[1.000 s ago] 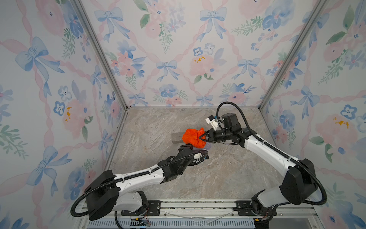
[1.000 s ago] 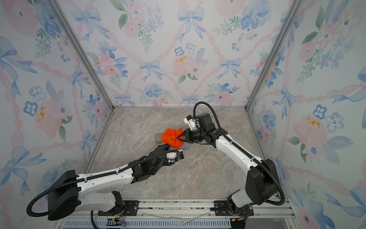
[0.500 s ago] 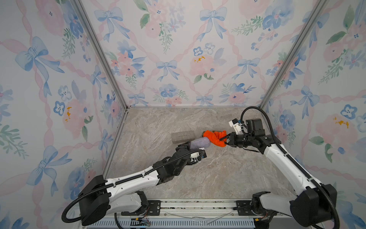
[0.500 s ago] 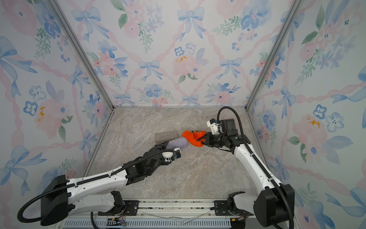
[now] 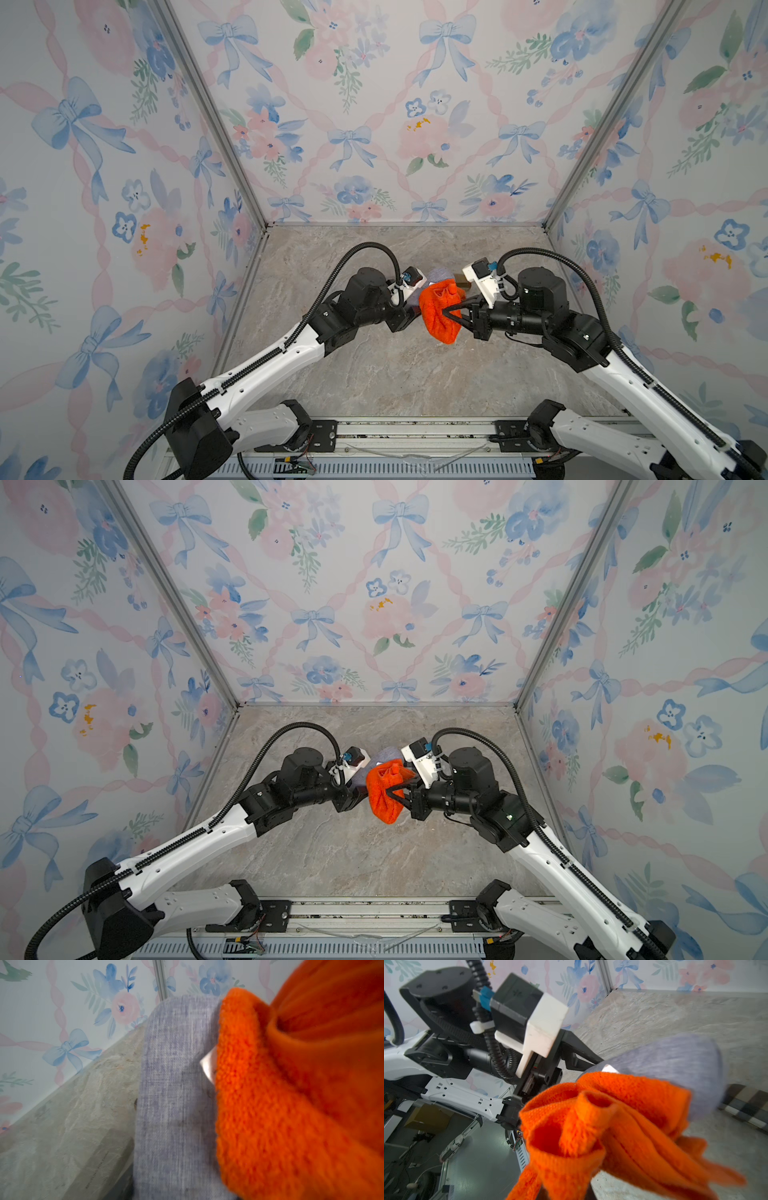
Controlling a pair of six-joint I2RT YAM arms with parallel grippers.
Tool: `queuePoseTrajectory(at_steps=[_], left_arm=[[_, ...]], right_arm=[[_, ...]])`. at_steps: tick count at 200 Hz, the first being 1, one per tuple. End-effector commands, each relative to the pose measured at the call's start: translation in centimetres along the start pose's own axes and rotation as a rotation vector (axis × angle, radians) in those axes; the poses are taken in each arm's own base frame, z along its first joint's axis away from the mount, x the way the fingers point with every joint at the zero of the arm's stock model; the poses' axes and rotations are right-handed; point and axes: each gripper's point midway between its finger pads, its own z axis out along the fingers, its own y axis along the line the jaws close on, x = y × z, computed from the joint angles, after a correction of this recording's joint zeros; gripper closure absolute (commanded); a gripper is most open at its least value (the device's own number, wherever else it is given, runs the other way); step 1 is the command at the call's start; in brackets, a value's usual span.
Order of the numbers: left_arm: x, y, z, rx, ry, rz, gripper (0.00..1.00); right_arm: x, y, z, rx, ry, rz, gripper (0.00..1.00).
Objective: Wipe the eyeglass case
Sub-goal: Wipe the dirt from the eyeglass case.
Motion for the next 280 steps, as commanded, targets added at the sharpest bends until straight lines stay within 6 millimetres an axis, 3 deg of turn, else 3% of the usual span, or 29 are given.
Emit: queuePoseTrajectory(at_steps=[1,37,48,79,118,152,184,222,246,280], left_arm=[[-1.9,-2.8,-1.1,0.213,-0.042,-0.117,0.87],[-3.2,-1.9,-3.4,0.257,-0.115,-0.179,0.87],[-3.4,-2.1,-3.8,0.279,-0.125,-0.183,0.86],[-1.9,-1.6,-3.1,0.258,-0.067,-0.196,0.86],[-0.6,2.9,-2.9,0.081,-0.041,-0.241,0.87],[-1.2,5.4,-3.2,-0.003,-0.053,-0.269,0.86],[-2.4,4.3,-3.1,0.076,-0.067,-0.283,0.86],[-2.8,-0.1,-2.7,0.244,-0.061,-0.224,0.86],[-2.3,-1.5,-2.9,0.293,-0.052,-0.219,0.86],[-2.4,-2.0,-4.0,0.303,-0.075,-0.206,0.86]], right_arm=[[-1.2,-0.8,1.5,0.058,0.033,-0.119,1.0],[0.1,-6.2,-0.3,0.278,0.118,-0.166,1.0],[0.2,-6.9,-1.1,0.304,0.107,-0.148,1.0],[-0.9,-5.4,-2.1,0.298,0.055,-0.169,1.0],[-3.4,-3.6,-6.5,0.374,-0.03,-0.219,1.0],[-4.0,-2.4,-7.8,0.418,-0.031,-0.271,1.0],[-3.9,-1.4,-5.6,0.371,-0.011,-0.298,1.0],[-4.4,0.7,0.5,0.208,-0.04,-0.308,1.0],[-5.7,-0.5,2.2,0.25,-0.043,-0.34,1.0],[-7.1,-5.4,0.8,0.385,-0.05,-0.276,1.0]])
